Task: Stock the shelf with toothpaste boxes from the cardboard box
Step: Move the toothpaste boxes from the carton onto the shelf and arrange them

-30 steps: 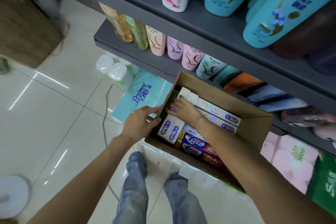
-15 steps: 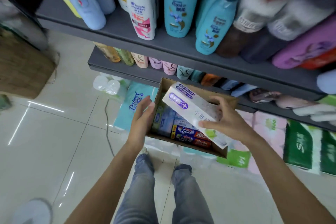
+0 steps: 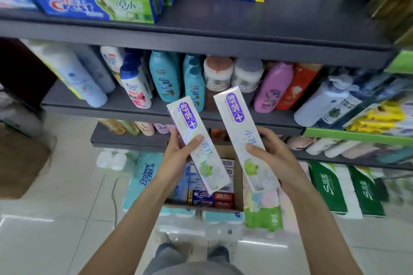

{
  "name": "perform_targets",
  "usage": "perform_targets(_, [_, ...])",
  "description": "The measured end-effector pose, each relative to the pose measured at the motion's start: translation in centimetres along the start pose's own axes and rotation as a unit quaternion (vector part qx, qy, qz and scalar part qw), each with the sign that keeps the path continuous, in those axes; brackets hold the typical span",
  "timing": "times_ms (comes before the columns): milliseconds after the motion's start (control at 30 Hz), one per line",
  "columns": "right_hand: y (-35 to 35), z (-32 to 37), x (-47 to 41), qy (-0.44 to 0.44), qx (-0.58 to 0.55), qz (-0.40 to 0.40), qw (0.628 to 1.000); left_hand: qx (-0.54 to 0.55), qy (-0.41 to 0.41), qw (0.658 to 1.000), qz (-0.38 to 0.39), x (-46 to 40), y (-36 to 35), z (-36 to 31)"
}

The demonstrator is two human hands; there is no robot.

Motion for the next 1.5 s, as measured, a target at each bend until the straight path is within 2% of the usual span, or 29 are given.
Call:
perform_targets(167, [5.3, 5.8, 1.4, 0.129, 0.128, 0.018, 0.983, -0.133, -0.113, 0.983, 0.049, 2.5, -2.9, -3.5])
perform_targets(300, [8.7, 11.9, 0.4, 0.249, 0.236, -0.012, 0.939, -0.179, -0.194, 0.962, 0.073, 3.0, -6.1, -7.1])
perform_targets(400, [11.1, 16.1, -2.5, 0.346, 0.376, -0.055, 0.858, -0.239, -0.252, 0.936, 0.062, 2.9, -8.4, -9.8])
perform_targets(500, [12.7, 19.8, -6.5, 0.390, 0.576, -0.095, 0.713, -0.273, -0.314, 0.909, 0.028, 2.9, -10.4, -12.4])
perform_targets(567, [12.9, 21.3, -9.2, 0.379, 0.660, -0.088, 0.643, -0.277, -0.338, 0.899, -0.001, 2.6, -11.3, -13.8])
perform_targets(667, [12.3, 22.7, -12.8, 0.345, 0.718, -0.061, 0.602, -0.250, -0.345, 0.904, -0.035, 2.1, -12.1, -15.1])
perform_targets(800, [10.6, 24.3, -16.7, 0.319, 0.790, -0.034, 0.522, -0.208, -0.351, 0.912, -0.052, 2.1, -12.4, -16.3])
perform_targets(900, [10.5, 24.7, -19.6, 0.325, 0.808, -0.048, 0.489, -0.198, -0.345, 0.915, -0.070, 1.8, -12.5, -16.8])
perform_targets(1000, [11.1, 23.4, -21.8, 0.295, 0.811, -0.045, 0.503, -0.150, -0.313, 0.935, -0.079, 1.3, -13.1, -17.1])
perform_targets(1067, [11.4, 21.9, -22.0, 0.291, 0.793, -0.049, 0.532, -0.111, -0.283, 0.949, -0.083, 0.7, -13.6, -17.3])
perform_targets(1100, [11.4, 21.4, -21.7, 0.318, 0.763, -0.063, 0.559, -0.090, -0.270, 0.955, -0.081, 0.4, -13.9, -17.4])
perform_targets(1133, [11.2, 21.0, -20.9, 0.355, 0.710, -0.079, 0.603, -0.067, -0.256, 0.961, -0.076, 0.2, -14.3, -17.6])
perform_targets(1167, [10.8, 20.8, -19.6, 0.386, 0.622, -0.083, 0.676, -0.044, -0.242, 0.967, -0.067, -0.1, -14.7, -17.8])
perform_targets(1200, [10.2, 20.8, -18.0, 0.393, 0.506, -0.060, 0.766, -0.021, -0.229, 0.972, -0.054, -0.2, -15.3, -18.1])
perform_targets(1233, [9.3, 20.9, -16.2, 0.370, 0.389, -0.004, 0.844, -0.002, -0.220, 0.975, -0.040, -0.4, -16.0, -18.4])
perform_targets(1267, [8.3, 21.0, -14.6, 0.334, 0.295, 0.064, 0.893, 0.013, -0.215, 0.976, -0.024, -0.4, -16.8, -18.8])
perform_targets(1300, [7.5, 21.1, -13.3, 0.306, 0.246, 0.114, 0.912, 0.021, -0.219, 0.975, -0.009, -0.5, -17.7, -19.1])
perform_targets(1367, [7.0, 21.3, -11.7, 0.308, 0.256, 0.149, 0.904, 0.012, -0.246, 0.969, 0.018, -0.6, -19.6, -19.5])
perform_targets(1433, [7.7, 22.3, -11.2, 0.341, 0.292, 0.112, 0.886, -0.044, -0.290, 0.956, 0.021, -0.7, -20.9, -19.8])
perform_targets(1500, [9.4, 23.7, -11.1, 0.373, 0.363, 0.040, 0.853, -0.192, -0.355, 0.914, -0.034, -1.0, -20.9, -20.2])
Point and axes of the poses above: each hand's wrist, its own x-axis away from the middle knuckle, its own y-axis out of the back of the hand, z = x × y, the point moved 1 cm from there along -x, towards the middle knuckle, and after that the axes turned 12 degrees about y, right-handed, at the moved point
